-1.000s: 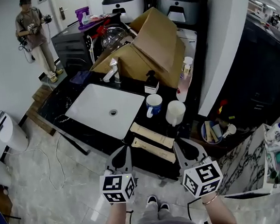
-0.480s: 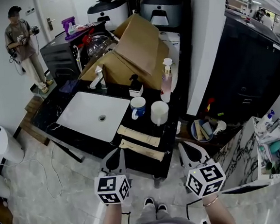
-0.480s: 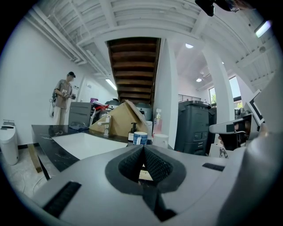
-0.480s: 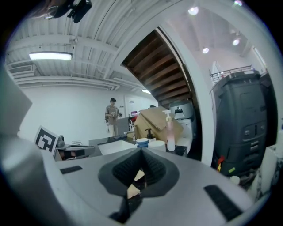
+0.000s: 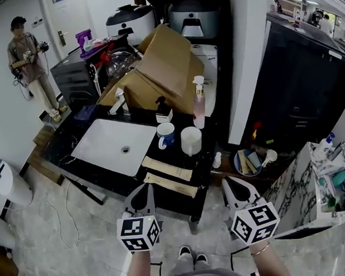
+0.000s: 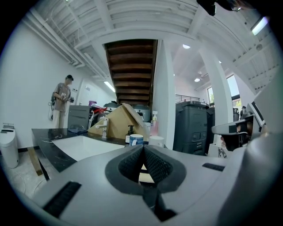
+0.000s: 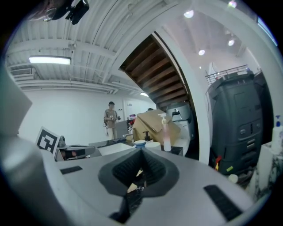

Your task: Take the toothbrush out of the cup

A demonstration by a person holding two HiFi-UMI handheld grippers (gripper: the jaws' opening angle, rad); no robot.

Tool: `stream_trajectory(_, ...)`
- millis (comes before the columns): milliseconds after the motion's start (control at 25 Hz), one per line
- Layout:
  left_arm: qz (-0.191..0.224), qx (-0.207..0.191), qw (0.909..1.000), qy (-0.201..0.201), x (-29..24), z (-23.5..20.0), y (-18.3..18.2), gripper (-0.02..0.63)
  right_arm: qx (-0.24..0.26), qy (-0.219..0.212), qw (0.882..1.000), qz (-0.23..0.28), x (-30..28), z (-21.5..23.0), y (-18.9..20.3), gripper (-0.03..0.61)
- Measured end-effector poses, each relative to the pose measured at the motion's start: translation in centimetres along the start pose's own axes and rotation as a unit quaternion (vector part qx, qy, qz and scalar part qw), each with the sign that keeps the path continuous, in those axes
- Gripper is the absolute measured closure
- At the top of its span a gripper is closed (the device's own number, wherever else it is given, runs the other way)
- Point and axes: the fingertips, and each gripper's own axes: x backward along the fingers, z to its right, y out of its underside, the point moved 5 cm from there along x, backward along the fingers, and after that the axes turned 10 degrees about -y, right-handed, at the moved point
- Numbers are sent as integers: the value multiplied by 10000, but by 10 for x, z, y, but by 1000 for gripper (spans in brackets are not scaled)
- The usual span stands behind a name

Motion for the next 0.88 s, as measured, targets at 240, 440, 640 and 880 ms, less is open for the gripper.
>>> stream_trajectory(240,3,-13,10000,-15,6,10,1,612,-3,29,10000,-9,13,6,1,577)
stream_trajectory(440,25,-17,10000,-52,9,19,1,612,21,32,10000,-7,22,13,2,577)
stream_trajectory(640,20,-32,9999,-93,13,24,4,612,34,-21,10000,8,27,15,5,577)
stream_trajectory(880,32,-25,9999,-155,16,28,5,612,20,-44,10000,28,33,20,6,577)
